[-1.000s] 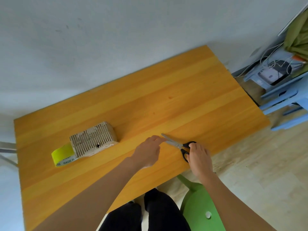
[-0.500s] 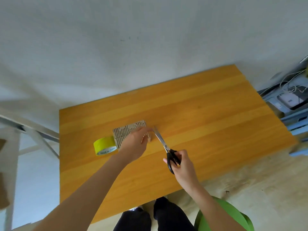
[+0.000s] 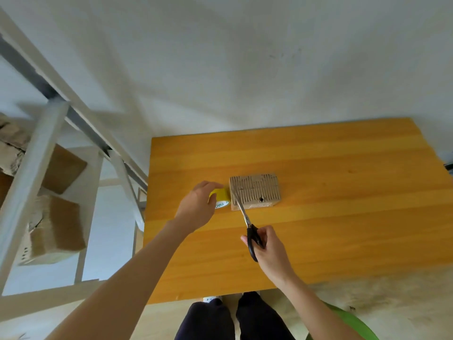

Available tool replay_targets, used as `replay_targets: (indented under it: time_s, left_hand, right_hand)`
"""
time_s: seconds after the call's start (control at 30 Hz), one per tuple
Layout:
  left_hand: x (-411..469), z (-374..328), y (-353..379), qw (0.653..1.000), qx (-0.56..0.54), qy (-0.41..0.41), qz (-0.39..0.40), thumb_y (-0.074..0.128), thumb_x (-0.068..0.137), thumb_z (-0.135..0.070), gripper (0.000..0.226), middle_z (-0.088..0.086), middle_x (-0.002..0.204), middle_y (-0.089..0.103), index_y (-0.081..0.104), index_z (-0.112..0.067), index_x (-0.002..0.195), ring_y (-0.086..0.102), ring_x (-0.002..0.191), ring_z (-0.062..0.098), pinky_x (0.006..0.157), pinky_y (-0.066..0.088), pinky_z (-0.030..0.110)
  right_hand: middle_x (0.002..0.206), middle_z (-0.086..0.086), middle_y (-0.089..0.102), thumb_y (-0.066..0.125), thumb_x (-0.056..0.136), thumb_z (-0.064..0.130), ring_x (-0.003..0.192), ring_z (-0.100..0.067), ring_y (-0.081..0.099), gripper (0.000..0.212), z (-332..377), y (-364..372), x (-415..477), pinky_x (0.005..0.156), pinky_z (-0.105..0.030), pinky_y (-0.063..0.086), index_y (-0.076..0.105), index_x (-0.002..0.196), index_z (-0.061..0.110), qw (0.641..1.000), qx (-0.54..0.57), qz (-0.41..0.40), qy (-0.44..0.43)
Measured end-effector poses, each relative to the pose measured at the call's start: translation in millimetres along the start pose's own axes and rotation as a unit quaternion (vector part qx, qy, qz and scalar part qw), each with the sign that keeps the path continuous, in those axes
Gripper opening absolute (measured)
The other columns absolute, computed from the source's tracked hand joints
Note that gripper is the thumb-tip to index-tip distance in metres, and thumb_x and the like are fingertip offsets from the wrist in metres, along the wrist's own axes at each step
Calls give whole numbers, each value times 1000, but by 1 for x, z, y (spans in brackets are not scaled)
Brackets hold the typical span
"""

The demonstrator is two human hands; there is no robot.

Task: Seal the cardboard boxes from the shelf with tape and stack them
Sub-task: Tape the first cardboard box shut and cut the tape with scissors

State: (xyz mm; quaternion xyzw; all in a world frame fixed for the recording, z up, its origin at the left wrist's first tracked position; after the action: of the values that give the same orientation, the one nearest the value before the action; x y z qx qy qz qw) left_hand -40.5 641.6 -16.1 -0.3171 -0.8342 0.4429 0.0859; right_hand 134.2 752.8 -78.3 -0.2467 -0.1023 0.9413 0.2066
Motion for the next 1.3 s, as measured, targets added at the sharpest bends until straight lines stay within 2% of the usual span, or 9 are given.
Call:
replay_targets:
  time_s: [0.1,0.2,0.33,0.47,0.63,0.8,0.97,1.17,1.3]
  left_hand:
    - [0,17,0,1000,14,-16,6,47,98,-15,34,-1,135,51,53,-22,130,48,69,17,60,35,25]
    - [-1,30,4,999,18,-28,21,50,96,-15,39,3,138,49,49,-21,134,59,95,26,73,41,28]
    - [2,37,13,999,33,-23,33,55,95,-21,46,4,141,45,43,-21,140,47,124,27,98,41,42]
    - [18,33,24,998,45,-9,47,52,96,-34,50,3,143,44,38,-23,143,41,130,26,102,34,41]
    - [40,33,41,996,50,-15,76,50,96,-38,45,7,128,53,42,-26,140,46,123,28,96,38,40]
    - [48,36,53,994,-7,-27,109,54,94,-38,35,2,108,61,52,-32,129,58,88,23,68,46,33]
    - [53,37,58,988,-38,-26,147,62,91,-32,29,8,90,66,56,-24,118,47,54,16,51,37,29]
    - [54,38,61,980,-66,-23,189,67,88,-34,36,3,112,63,56,-21,120,62,92,33,81,50,47]
    - [58,41,61,978,-54,-2,200,65,89,-31,36,0,122,59,57,-19,121,57,107,24,82,43,31]
  right_hand:
    - [59,3,51,67,90,33,51,-10,46,38,1,17,-1,51,-25,37,48,93,1,1000,8,22,14]
    - [67,-9,51,65,91,35,60,-19,47,39,-2,29,-4,58,-30,39,47,92,0,998,8,43,34]
    - [70,-8,47,63,91,42,65,-20,48,42,-11,40,-11,64,-32,41,46,90,3,995,1,81,66]
    - [67,-5,47,63,80,56,64,-18,48,54,1,40,-11,65,-32,42,48,89,4,996,35,48,61]
    - [61,2,47,65,82,47,51,-12,45,45,41,9,20,47,-22,36,45,87,8,993,68,-98,-4]
    - [79,-1,54,65,91,39,63,-21,54,35,58,-12,60,48,-32,37,41,95,14,971,-170,-166,-23]
    - [111,-4,54,64,88,46,107,-25,53,48,69,-8,76,86,-37,41,44,111,9,910,-368,-185,-43]
    - [117,-2,53,64,81,62,113,-24,50,67,70,-5,85,89,-38,41,41,115,10,903,-395,-166,-35]
    - [116,-3,53,65,80,61,113,-24,51,67,69,-6,87,87,-38,41,41,116,10,907,-382,-177,-28]
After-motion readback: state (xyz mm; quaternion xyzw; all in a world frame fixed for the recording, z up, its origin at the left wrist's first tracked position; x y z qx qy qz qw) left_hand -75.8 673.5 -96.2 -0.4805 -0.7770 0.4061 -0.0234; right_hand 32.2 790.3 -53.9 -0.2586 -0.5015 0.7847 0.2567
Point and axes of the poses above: each hand's wrist, its own x-axis towards the middle knuckle, its own y-axis out of the palm, z = x × y, the point moved 10 cm from there along x, towards the middle knuckle
